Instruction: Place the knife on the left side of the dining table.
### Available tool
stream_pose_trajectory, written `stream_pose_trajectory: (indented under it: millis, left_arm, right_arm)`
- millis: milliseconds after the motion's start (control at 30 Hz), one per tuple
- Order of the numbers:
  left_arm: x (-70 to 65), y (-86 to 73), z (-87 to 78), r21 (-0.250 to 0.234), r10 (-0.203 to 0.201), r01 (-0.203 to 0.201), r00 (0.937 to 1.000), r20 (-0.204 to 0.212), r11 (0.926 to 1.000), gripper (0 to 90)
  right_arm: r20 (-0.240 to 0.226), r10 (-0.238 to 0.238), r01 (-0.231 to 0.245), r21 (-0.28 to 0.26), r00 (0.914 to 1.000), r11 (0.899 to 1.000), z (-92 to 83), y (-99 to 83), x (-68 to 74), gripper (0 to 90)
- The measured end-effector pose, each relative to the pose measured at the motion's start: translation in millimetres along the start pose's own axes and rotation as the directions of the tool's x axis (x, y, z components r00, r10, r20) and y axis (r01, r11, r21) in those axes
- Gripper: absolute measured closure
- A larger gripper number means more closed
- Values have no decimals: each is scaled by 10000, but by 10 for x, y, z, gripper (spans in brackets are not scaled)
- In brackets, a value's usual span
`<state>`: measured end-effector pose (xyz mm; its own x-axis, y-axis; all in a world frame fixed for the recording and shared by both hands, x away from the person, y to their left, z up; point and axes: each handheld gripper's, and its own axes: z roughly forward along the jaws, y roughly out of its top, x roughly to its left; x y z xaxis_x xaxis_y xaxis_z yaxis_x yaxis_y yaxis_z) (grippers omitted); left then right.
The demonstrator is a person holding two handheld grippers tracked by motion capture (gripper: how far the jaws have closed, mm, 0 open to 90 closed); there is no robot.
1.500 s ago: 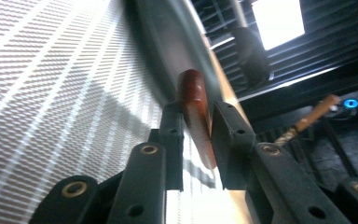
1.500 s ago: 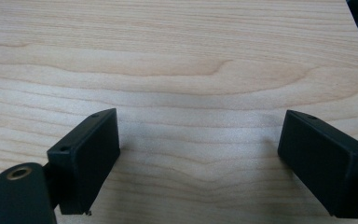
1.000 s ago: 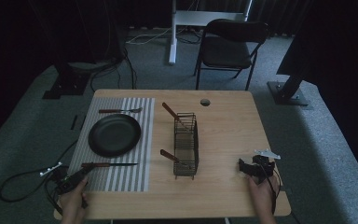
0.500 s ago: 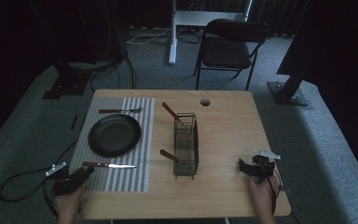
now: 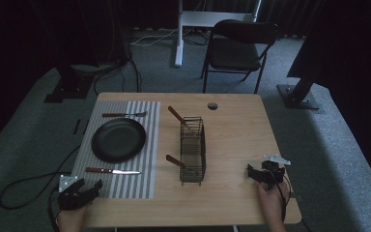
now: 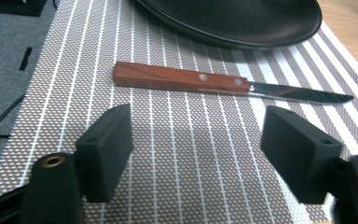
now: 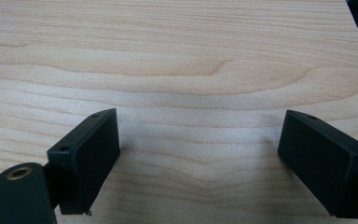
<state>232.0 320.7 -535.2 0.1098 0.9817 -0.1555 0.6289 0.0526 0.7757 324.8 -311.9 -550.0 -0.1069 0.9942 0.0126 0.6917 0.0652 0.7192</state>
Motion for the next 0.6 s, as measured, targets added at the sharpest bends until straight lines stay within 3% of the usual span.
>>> stream_pose_trajectory:
  millis: [100,133,200,267,600]
  left_arm:
    - [-26,-12,-15,-25,218,-219,9992,-330,9998,164]
    - [-31,-11,-16,122,339,-334,9986,-405,9994,87]
    - [-37,-28,-19,113,541,-536,9971,-530,9985,86]
    - [-33,-38,-4,255,591,-578,9967,-562,9980,1]
    - [-42,-68,-13,-8,770,-772,9950,-642,9970,2]
  right_arm:
    - [0,1,-1,1,10000,10000,0,0,0,117]
    - [0,-1,1,0,10000,10000,0,0,0,116]
    - [-2,-8,8,-6,10000,10000,0,0,-1,117]
    - [0,-4,4,-2,10000,10000,0,0,0,117]
    - [-2,-12,12,-6,10000,10000,1,0,0,116]
